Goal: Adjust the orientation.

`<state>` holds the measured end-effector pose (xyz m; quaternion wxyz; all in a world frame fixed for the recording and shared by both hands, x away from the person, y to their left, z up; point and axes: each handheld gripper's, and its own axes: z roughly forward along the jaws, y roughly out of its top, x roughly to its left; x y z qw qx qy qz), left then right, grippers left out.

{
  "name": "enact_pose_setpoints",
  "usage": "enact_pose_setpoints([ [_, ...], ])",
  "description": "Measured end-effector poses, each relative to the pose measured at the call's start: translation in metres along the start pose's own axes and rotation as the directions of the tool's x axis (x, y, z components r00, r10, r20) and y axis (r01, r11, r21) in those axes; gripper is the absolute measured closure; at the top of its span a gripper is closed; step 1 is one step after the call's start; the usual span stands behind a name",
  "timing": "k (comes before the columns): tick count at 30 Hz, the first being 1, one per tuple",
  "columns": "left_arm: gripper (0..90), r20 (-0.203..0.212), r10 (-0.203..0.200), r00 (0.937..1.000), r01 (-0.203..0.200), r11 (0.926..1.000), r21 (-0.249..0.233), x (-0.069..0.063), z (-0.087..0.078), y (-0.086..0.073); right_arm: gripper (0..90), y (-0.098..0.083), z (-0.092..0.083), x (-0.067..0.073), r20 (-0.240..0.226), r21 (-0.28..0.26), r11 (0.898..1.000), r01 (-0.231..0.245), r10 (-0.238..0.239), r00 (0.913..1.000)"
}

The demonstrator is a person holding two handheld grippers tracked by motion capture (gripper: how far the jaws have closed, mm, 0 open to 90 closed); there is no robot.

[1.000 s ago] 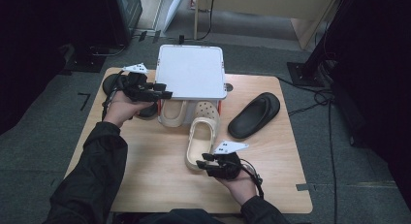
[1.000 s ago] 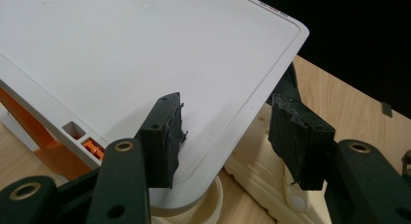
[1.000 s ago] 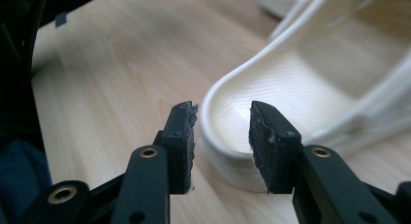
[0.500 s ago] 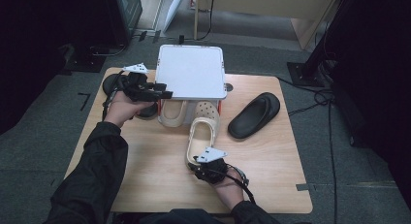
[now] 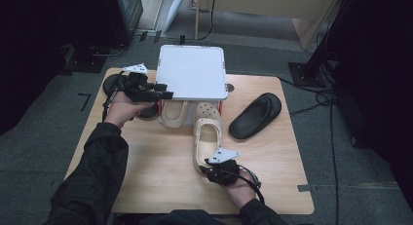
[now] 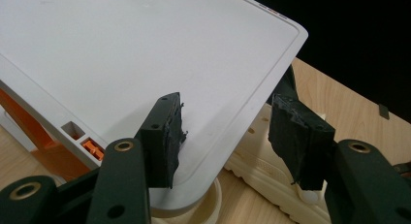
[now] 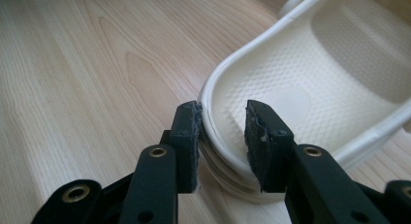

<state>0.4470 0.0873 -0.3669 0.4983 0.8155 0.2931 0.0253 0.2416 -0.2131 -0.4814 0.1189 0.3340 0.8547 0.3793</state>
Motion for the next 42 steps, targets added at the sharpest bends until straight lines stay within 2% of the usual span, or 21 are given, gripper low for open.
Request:
enact_pose_setpoints([
  [1, 46.1, 0.002, -0.001, 1.0, 0.001, 1.0, -0.001, 0.0, 0.0, 0.0, 65.5, 0.0, 0.0, 0.0, 0.0, 0.0, 1.0, 0.0, 0.0, 1.0],
  [2, 46.1, 0.004, 0.001, 1.0, -0.001, 1.0, -0.001, 0.001, 0.0, 0.0, 64.7, -0.001, -0.003, -0.004, -0.016, -0.003, 1.0, -0.026, 0.026, 0.9995],
  [4, 46.1, 0.003, -0.002, 1.0, 0.002, 1.0, -0.001, 0.0, 0.0, 0.0, 61.4, 0.0, -0.007, -0.009, -0.04, -0.045, 0.997, -0.067, 0.065, 0.9971],
  [5, 46.1, 0.003, -0.002, 1.0, 0.002, 1.0, -0.001, 0.0, 0.0, 0.0, 61.4, 0.0, -0.007, -0.009, -0.04, -0.045, 0.997, -0.067, 0.065, 0.9971],
  [7, 46.1, 0.002, 0.001, 1.0, -0.001, 1.0, 0.0, 0.0, 0.0, 0.0, 59.8, 0.005, -0.012, -0.014, -0.03, -0.087, 0.992, -0.087, 0.085, 0.9959],
  [8, 46.1, 0.001, -0.001, 1.0, 0.001, 1.0, -0.001, 0.0, 0.0, 0.0, 59.1, 0.009, -0.018, -0.02, 0.006, -0.119, 0.988, -0.096, 0.097, 0.9953],
  [9, 46.1, 0.002, -0.001, 1.0, 0.001, 1.0, -0.001, 0.0, 0.0, 0.0, 59.1, 0.009, -0.018, -0.02, 0.006, -0.119, 0.988, -0.096, 0.097, 0.9953],
  [10, 46.1, 0.002, -0.001, 1.0, 0.001, 1.0, 0.0, 0.0, 0.0, 0.0, 58.0, 0.012, -0.024, -0.029, 0.047, -0.158, 0.981, -0.114, 0.123, 0.9913],
  [11, 46.1, 0.001, -0.001, 1.0, 0.001, 1.0, 0.0, 0.0, 0.0, 0.0, 58.0, 0.012, -0.024, -0.029, 0.047, -0.158, 0.981, -0.114, 0.123, 0.9913],
  [12, 46.1, 0.0, -0.001, 1.0, 0.001, 1.0, 0.0, 0.0, 0.0, 0.0, 57.0, 0.013, -0.026, -0.034, 0.059, -0.176, 0.975, -0.135, 0.148, 0.9872],
  [14, 46.1, 0.0, 0.0, 1.0, 0.0, 1.0, 0.0, 0.0, 0.0, 0.0, 55.4, 0.013, -0.028, -0.043, 0.101, -0.19, 0.97, -0.15, 0.171, 0.9801],
  [15, 46.1, 0.0, 0.0, 1.0, 0.0, 1.0, 0.0, 0.0, 0.0, 0.0, 53.5, 0.012, -0.025, -0.052, 0.117, -0.188, 0.966, -0.177, 0.201, 0.9726],
  [16, 46.1, 0.001, 0.0, 1.0, 0.0, 1.0, 0.0, 0.0, 0.001, 0.0, 53.5, 0.012, -0.025, -0.052, 0.117, -0.188, 0.966, -0.177, 0.201, 0.9726],
  [19, 46.1, 0.002, 0.0, 1.0, 0.0, 1.0, -0.001, -0.001, 0.001, 0.0, 52.3, 0.012, -0.014, -0.059, 0.11, -0.177, 0.959, -0.22, 0.242, 0.9641],
  [22, 46.1, 0.003, -0.001, 1.0, 0.001, 1.0, -0.003, 0.0, 0.001, 0.0, 59.6, 0.016, -0.006, -0.058, 0.168, -0.187, 0.963, -0.196, 0.228, 0.9591],
  [26, 46.0, 0.003, 0.0, 1.0, 0.0, 1.0, -0.003, 0.0, 0.001, 0.0, 59.3, 0.019, 0.0, -0.055, 0.182, -0.198, 0.958, -0.209, 0.245, 0.9522],
  [29, 46.1, 0.002, 0.002, 1.0, -0.002, 1.0, -0.002, 0.0, 0.001, 0.0, 56.8, 0.02, 0.001, -0.054, 0.18, -0.201, 0.956, -0.213, 0.25, 0.9514],
  [33, 46.1, 0.003, 0.002, 1.0, -0.002, 1.0, -0.004, 0.0, 0.001, 0.0, 57.5, 0.018, -0.008, -0.053, 0.147, -0.208, 0.951, -0.228, 0.261, 0.9541],
  [37, 46.1, 0.001, 0.003, 1.0, -0.003, 1.0, -0.004, 0.0, 0.001, 0.0, 62.5, 0.014, -0.022, -0.045, 0.116, -0.214, 0.953, -0.215, 0.243, 0.9631],
  [40, 46.0, -0.002, 0.007, 1.0, -0.007, 1.0, -0.001, -0.001, 0.001, 0.0, 67.2, 0.009, -0.028, -0.034, 0.074, -0.2, 0.961, -0.192, 0.211, 0.9748],
  [42, 46.1, -0.003, 0.008, 1.0, -0.008, 1.0, 0.0, -0.001, 0.001, 0.0, 68.8, 0.005, -0.029, -0.027, 0.052, -0.185, 0.966, -0.182, 0.194, 0.9796],
])
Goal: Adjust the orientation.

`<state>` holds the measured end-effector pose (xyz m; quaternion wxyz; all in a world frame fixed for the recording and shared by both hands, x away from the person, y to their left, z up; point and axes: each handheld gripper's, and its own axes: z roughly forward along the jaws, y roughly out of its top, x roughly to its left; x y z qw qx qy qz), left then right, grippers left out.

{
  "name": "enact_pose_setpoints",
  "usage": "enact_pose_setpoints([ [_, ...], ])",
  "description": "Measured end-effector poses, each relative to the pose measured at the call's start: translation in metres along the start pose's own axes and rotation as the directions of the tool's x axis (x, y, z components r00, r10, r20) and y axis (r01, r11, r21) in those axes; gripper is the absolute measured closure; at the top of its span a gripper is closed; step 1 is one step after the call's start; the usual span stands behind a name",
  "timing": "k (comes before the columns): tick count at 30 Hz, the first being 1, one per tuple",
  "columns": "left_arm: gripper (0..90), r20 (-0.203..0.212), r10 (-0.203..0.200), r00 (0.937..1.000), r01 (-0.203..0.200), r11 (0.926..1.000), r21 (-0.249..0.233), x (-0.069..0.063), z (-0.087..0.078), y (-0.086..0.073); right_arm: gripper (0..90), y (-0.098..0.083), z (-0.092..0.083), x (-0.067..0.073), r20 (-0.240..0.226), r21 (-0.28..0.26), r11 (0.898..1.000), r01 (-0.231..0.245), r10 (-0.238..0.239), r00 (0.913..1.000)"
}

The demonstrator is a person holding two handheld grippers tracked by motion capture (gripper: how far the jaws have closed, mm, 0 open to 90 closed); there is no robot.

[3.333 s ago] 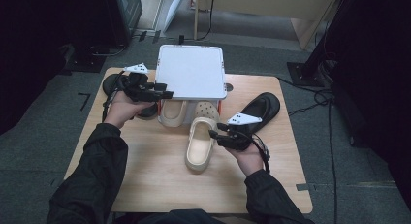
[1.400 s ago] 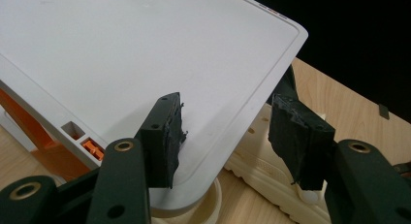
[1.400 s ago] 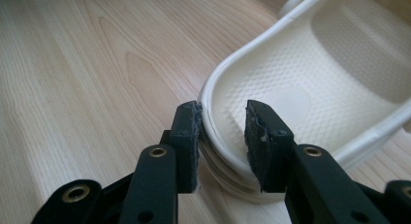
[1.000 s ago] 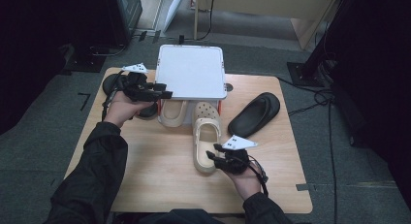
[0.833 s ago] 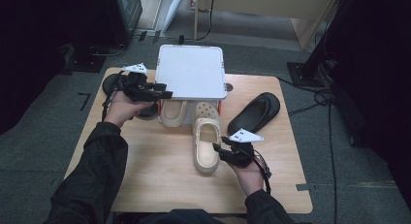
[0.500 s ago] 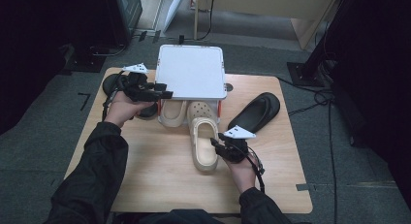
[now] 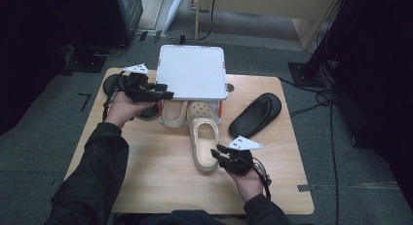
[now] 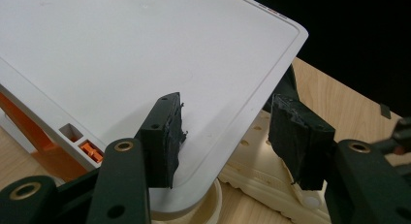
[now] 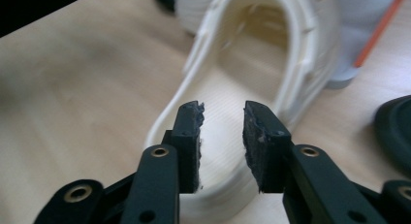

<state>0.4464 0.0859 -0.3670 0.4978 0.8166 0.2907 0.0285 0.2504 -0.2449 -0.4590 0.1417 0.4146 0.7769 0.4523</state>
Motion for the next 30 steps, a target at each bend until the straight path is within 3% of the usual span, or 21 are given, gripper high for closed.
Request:
enact_pose_setpoints([
  [6, 46.1, -0.001, 0.001, 1.0, -0.001, 1.0, 0.0, 0.0, 0.0, 0.0, 71.3, -0.02, -0.003, 0.018, -0.079, 0.046, 0.998, 0.049, -0.045, 0.9959],
  [13, 46.1, 0.001, 0.003, 1.0, -0.003, 1.0, 0.0, 0.0, 0.0, 0.0, 74.1, -0.037, -0.003, 0.03, -0.121, 0.097, 0.987, 0.132, -0.12, 0.9854],
  [17, 46.1, 0.0, 0.003, 1.0, -0.003, 1.0, 0.0, 0.0, 0.0, 0.0, 73.3, -0.047, 0.006, 0.034, -0.119, 0.171, 0.959, 0.228, -0.209, 0.9706],
  [19, 46.1, 0.001, 0.004, 1.0, -0.004, 1.0, 0.0, 0.0, 0.0, 0.0, 73.1, -0.05, 0.012, 0.033, -0.102, 0.213, 0.945, 0.247, -0.229, 0.968],
  [21, 46.1, 0.004, 0.002, 1.0, -0.002, 1.0, 0.0, 0.0, 0.0, 0.0, 72.7, -0.05, 0.013, 0.032, -0.098, 0.222, 0.944, 0.244, -0.227, 0.969],
  [28, 46.1, 0.001, 0.002, 1.0, -0.002, 1.0, -0.001, 0.0, 0.0, 0.0, 73.8, -0.045, 0.024, 0.029, -0.111, 0.191, 0.954, 0.23, -0.212, 0.9711],
  [30, 46.1, 0.004, 0.002, 1.0, -0.002, 1.0, -0.001, 0.0, 0.0, 0.0, 74.0, -0.043, 0.028, 0.03, -0.121, 0.183, 0.953, 0.242, -0.222, 0.9675],
])
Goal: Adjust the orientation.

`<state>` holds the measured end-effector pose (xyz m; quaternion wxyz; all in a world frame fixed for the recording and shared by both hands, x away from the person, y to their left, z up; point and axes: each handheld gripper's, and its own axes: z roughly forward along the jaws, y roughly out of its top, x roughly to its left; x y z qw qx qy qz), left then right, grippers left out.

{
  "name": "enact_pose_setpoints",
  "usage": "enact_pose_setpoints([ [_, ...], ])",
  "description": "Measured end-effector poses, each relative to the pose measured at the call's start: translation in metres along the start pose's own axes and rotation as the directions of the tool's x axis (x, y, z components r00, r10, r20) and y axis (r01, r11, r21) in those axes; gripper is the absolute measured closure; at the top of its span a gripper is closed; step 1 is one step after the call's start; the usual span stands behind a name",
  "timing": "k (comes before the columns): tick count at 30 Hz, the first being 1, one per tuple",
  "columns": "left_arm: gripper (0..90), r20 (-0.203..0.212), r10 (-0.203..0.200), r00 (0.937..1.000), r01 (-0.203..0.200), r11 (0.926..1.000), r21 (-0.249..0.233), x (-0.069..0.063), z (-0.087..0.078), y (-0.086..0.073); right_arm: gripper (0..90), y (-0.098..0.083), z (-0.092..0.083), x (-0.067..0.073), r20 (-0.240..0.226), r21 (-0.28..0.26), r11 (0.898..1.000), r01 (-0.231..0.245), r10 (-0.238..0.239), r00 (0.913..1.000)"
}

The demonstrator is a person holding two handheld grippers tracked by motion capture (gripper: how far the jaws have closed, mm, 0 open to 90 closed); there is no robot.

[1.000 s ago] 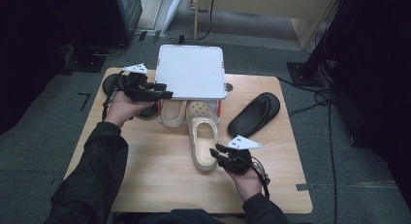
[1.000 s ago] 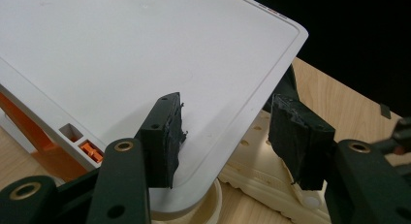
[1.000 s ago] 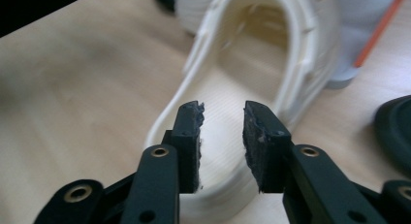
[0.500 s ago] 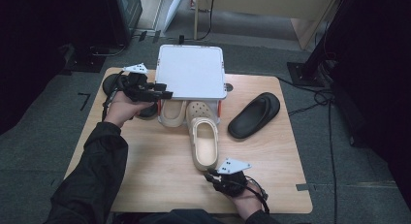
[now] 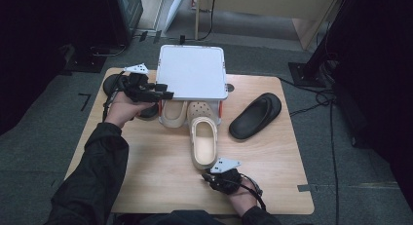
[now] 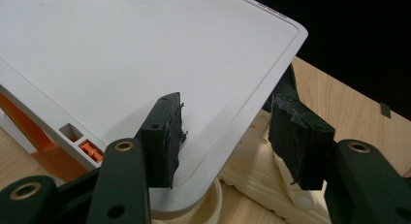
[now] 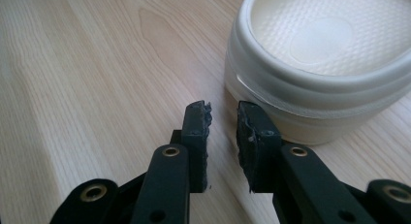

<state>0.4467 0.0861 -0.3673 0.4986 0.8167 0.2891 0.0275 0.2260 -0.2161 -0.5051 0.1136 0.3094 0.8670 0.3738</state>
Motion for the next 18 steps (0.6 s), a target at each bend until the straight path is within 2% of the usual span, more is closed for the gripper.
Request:
enact_pose_setpoints([
  [6, 46.2, 0.0, 0.0, 1.0, 0.0, 1.0, -0.002, 0.0, 0.0, 0.0, 72.9, 0.008, 0.004, -0.002, 0.011, -0.041, 0.999, -0.018, 0.019, 0.9998],
  [8, 46.3, -0.001, -0.002, 1.0, 0.002, 1.0, -0.002, 0.0, 0.001, 0.0, 75.3, 0.011, 0.003, -0.005, 0.012, -0.058, 0.998, -0.018, 0.018, 0.9998],
  [14, 46.3, -0.004, 0.002, 1.0, -0.002, 1.0, 0.0, -0.001, 0.001, 0.0, 73.9, 0.018, 0.009, -0.005, 0.023, -0.063, 0.998, -0.015, 0.016, 0.9996],
  [16, 46.3, -0.004, 0.002, 1.0, -0.002, 1.0, 0.0, -0.001, 0.001, 0.0, 73.9, 0.02, 0.011, -0.004, 0.03, -0.067, 0.998, 0.001, 0.001, 0.9996],
  [18, 46.3, -0.004, 0.003, 1.0, -0.003, 1.0, 0.0, -0.001, 0.001, 0.0, 74.3, 0.023, 0.013, -0.004, 0.039, -0.077, 0.997, -0.006, 0.009, 0.9992],
])
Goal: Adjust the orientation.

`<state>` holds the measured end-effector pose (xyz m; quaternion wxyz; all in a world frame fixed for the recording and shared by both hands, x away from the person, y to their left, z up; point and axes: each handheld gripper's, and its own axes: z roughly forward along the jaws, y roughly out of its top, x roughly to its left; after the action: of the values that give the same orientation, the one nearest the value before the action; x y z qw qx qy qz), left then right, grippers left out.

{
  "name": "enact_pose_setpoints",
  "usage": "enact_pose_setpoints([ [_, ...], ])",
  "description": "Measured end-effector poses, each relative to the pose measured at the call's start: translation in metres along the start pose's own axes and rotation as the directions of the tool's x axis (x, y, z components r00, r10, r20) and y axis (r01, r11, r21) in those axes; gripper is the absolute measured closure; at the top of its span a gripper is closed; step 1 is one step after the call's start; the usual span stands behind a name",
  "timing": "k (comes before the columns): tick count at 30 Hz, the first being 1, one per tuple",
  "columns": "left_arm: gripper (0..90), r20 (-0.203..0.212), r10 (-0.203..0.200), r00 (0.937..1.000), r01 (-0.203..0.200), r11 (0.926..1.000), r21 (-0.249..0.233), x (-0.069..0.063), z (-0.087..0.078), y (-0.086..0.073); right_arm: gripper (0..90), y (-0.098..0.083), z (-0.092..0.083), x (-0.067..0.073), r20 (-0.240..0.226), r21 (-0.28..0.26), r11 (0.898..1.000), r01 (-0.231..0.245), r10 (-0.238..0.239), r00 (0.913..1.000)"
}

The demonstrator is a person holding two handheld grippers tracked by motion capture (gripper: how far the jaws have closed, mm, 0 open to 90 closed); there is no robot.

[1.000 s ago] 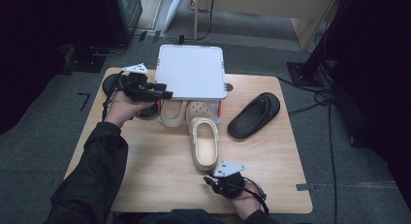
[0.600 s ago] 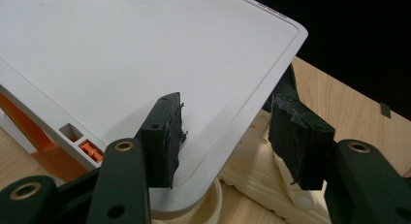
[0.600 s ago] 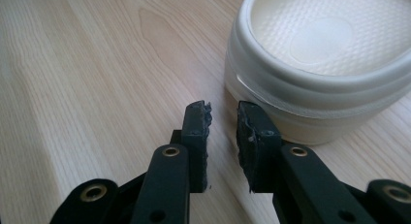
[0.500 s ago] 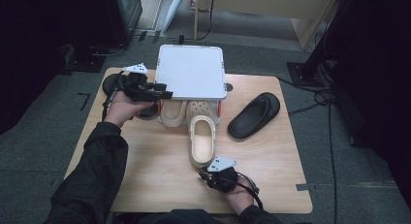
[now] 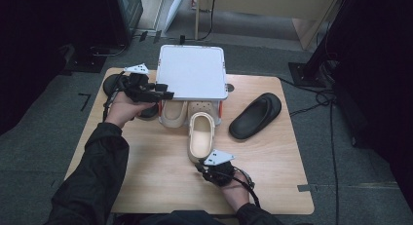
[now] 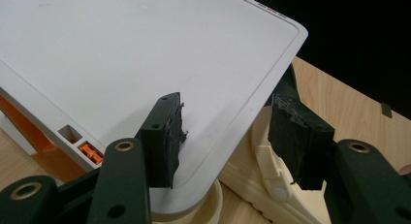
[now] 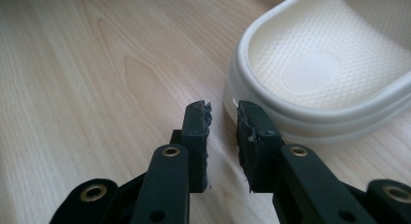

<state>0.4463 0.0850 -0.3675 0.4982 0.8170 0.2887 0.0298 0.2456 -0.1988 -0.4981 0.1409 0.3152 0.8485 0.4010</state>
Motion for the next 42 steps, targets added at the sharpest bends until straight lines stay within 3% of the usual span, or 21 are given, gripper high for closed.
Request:
enact_pose_setpoints([
  [10, 46.4, -0.002, 0.005, 1.0, -0.005, 1.0, 0.001, 0.0, 0.0, 0.0, 75.5, 0.013, 0.005, -0.007, 0.012, -0.049, 0.999, -0.014, 0.015, 0.9998],
  [22, 47.0, -0.006, 0.011, 0.9999, -0.011, 0.9999, 0.001, -0.001, 0.0, 0.0, 74.2, 0.028, 0.011, -0.033, 0.023, -0.086, 0.993, -0.079, 0.081, 0.9965],
  [31, 47.4, -0.006, 0.009, 0.9999, -0.009, 1.0, -0.001, 0.0, 0.0, 0.0, 74.0, 0.037, 0.018, -0.047, 0.053, -0.088, 0.994, -0.066, 0.071, 0.9961],
  [34, 47.6, -0.008, 0.011, 0.9999, -0.011, 0.9999, 0.0, -0.001, 0.0, 0.0, 74.4, 0.039, 0.019, -0.054, 0.066, -0.083, 0.993, -0.081, 0.087, 0.994],
  [42, 48.4, -0.012, 0.015, 0.9998, -0.015, 0.9999, 0.003, -0.001, 0.001, 0.0, 75.9, 0.046, 0.022, -0.063, 0.064, -0.094, 0.993, -0.068, 0.074, 0.9952],
])
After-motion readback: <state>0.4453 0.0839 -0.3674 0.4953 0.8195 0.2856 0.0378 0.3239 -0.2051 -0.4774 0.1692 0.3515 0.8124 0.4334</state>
